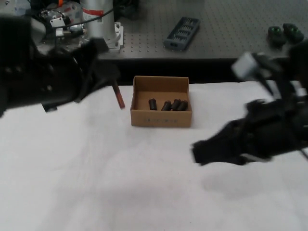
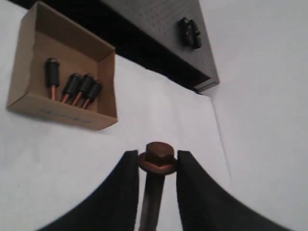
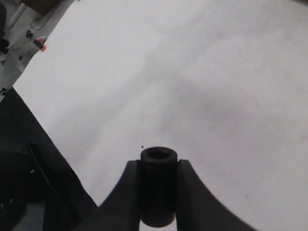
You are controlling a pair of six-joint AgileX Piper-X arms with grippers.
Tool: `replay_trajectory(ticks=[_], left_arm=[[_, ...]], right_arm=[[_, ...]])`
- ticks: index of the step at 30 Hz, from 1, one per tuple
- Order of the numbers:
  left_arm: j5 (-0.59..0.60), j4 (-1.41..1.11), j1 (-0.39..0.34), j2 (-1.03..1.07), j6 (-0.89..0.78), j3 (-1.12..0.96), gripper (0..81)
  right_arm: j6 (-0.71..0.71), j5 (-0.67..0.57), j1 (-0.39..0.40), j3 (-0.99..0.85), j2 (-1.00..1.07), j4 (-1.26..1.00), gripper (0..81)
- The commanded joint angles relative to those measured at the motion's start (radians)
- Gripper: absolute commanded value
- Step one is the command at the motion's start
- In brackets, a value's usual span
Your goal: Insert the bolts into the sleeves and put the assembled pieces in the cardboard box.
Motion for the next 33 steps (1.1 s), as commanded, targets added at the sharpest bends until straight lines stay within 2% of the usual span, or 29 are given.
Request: replay_trajectory(ticks=[1, 6, 11, 20, 33], left_arm=[[0.076, -0.030, 0.024, -0.055, 0.012, -0.003, 0.6], [0.122, -0.030, 0.042, -0.106, 0.067, -0.003, 0.6], [0.151, -0.030, 0.042, -0.139, 0.088, -0.003, 0.6], [0.194, -0.028, 0.042, -0.156, 0.080, -0.003, 0.6], [0.253, -0.028, 0.040, -0.156, 0.071, -0.003, 0.6]], right_arm=[[0.025, -0.029, 0.019, -0.003, 0.030, -0.092, 2.8], [0.153, -0.118, 0.047, -0.003, 0.110, -0.302, 2.8], [0.219, -0.130, 0.068, -0.003, 0.147, -0.448, 2.8], [0.213, -0.184, 0.069, -0.003, 0.148, -0.598, 2.8], [0.191, -0.203, 0.069, -0.003, 0.185, -0.608, 2.8]])
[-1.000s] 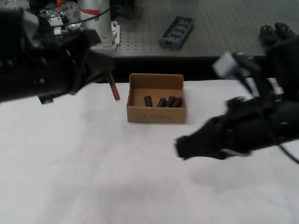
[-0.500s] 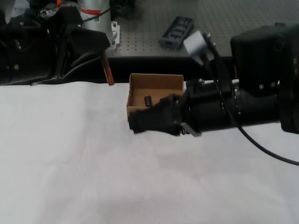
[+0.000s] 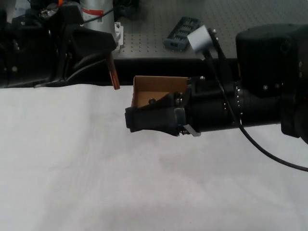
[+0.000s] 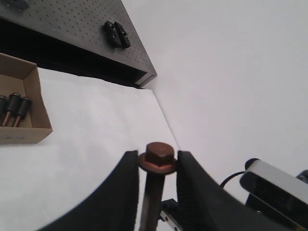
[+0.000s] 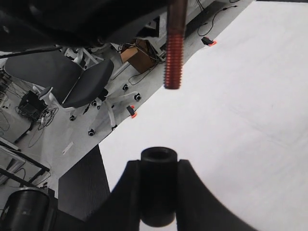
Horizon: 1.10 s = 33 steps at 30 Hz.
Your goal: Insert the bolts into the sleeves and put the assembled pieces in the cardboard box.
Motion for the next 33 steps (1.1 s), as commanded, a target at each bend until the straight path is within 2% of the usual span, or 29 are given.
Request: replay_trajectory(ticks=[1, 5, 23, 33], left_arm=[[0.031, -0.021, 0.000, -0.012, 0.007, -0.003, 0.6], [0.071, -0.021, -0.002, -0.012, -0.010, -0.003, 0.6], [0.114, -0.021, -0.010, -0.012, -0.015, -0.003, 0.6], [0.114, -0.021, -0.066, -0.012, 0.017, -0.003, 0.6]], right_arm=[[-0.013, -0.021, 0.004, -0.005, 0.002, -0.036, 2.8], [-0.006, -0.033, 0.004, -0.007, 0.009, -0.078, 2.8], [0.010, -0.035, 0.004, -0.007, 0.013, -0.106, 2.8], [0.017, -0.035, 0.004, -0.022, 0.013, -0.122, 2.8]])
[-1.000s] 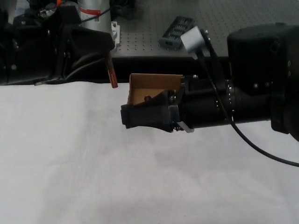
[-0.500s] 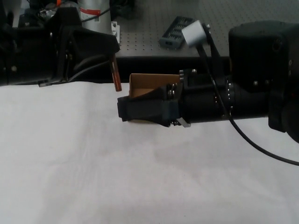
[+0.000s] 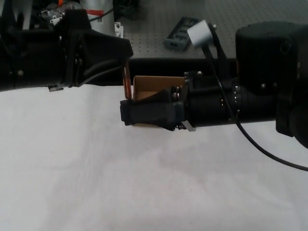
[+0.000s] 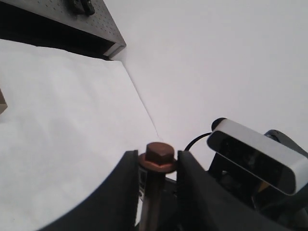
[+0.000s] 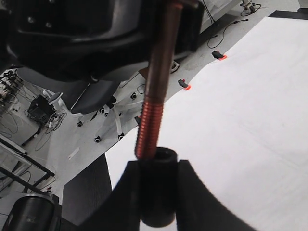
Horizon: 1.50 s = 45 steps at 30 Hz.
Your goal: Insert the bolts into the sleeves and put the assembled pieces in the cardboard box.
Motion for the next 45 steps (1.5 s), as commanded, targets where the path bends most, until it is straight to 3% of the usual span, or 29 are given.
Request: replay_trajectory(ticks=[1, 20, 45], left_arm=[[0.015, -0.019, -0.022, -0.012, 0.036, -0.003, 0.6], [-0.051, -0.012, -0.008, -0.012, 0.095, -0.003, 0.6], [-0.033, -0.012, -0.008, -0.012, 0.107, -0.003, 0.6]], right_arm=[[0.001, -0.007, 0.004, -0.022, -0.001, -0.023, 2.8], [-0.006, -0.073, 0.000, -0.025, -0.001, 0.070, 2.8], [-0.015, -0.026, -0.007, -0.025, -0.022, 0.035, 2.8]])
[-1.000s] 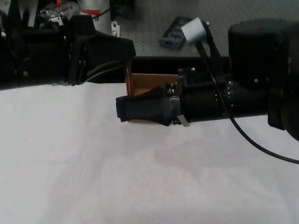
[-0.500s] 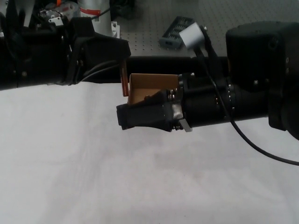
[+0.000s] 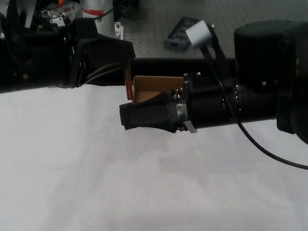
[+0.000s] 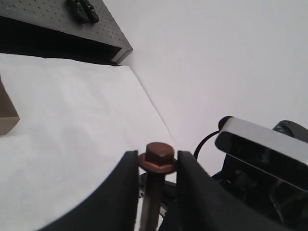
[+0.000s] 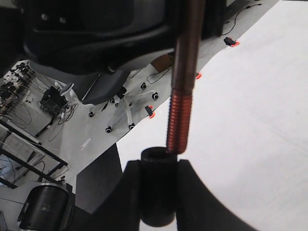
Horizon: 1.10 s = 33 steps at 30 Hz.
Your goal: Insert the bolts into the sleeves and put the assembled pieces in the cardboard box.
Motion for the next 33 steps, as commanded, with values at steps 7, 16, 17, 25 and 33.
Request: replay_trajectory(ticks=[7, 16, 17, 25, 33], left_arm=[[0.014, -0.014, 0.001, -0.012, 0.018, -0.003, 0.6], [0.052, -0.008, 0.001, -0.012, 0.018, -0.003, 0.6], [0.061, -0.002, 0.001, -0.012, 0.018, -0.003, 0.6], [0.115, 0.031, 0.001, -0.012, 0.026, -0.003, 0.6], [0.129, 0.048, 0.001, -0.012, 0.026, -0.003, 0.6]], right_arm=[[-0.025, 0.027, -0.030, -0.016, -0.034, -0.016, 2.8], [-0.025, 0.022, -0.033, -0.016, -0.034, -0.016, 2.8], [-0.025, 0.019, -0.033, -0.016, -0.034, -0.016, 2.8], [-0.025, -0.022, -0.033, -0.016, -0.034, -0.016, 2.8], [-0.064, -0.041, -0.033, -0.016, -0.034, -0.016, 2.8]])
